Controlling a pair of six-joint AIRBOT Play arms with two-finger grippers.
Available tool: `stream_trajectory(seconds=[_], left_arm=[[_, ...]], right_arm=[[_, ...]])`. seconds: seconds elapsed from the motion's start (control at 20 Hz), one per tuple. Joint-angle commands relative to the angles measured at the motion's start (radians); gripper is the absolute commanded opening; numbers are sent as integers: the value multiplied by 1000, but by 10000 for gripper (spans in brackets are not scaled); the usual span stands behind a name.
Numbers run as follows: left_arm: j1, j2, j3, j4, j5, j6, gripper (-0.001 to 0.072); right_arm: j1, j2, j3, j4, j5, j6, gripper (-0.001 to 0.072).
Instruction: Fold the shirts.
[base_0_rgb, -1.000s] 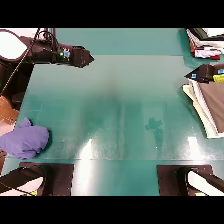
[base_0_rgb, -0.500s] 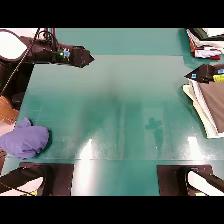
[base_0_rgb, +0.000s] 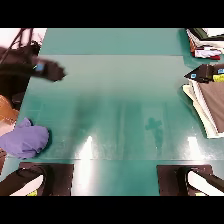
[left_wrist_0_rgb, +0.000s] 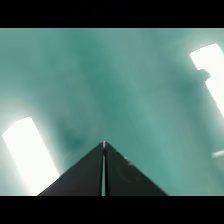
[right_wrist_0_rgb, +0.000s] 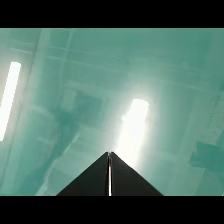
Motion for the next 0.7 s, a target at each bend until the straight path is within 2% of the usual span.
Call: stream_trajectory(seconds=[0.0, 0.1, 0.15, 0.2, 0.25, 0.5, 0.65], left_arm=[[111, 163, -181, 283, -169, -54, 23], [171, 200, -296, 319, -203, -54, 27], [195, 200, -345, 320, -211, -54, 200], [216, 200, -399, 320, -205, -55, 490], [230, 198, -451, 320, -192, -55, 581], [264, 198, -693, 348, -167, -82, 583], [264, 198, -766, 354, -186, -85, 582]], right_arm=[[1, 1, 0, 1, -2, 0, 19], [1, 1, 0, 0, -5, 0, 19], [1, 0, 0, 1, -5, 0, 19], [1, 1, 0, 0, -4, 0, 19], [1, 0, 0, 0, -4, 0, 19], [1, 0, 0, -1, -5, 0, 19], [1, 0, 0, -2, -5, 0, 19]])
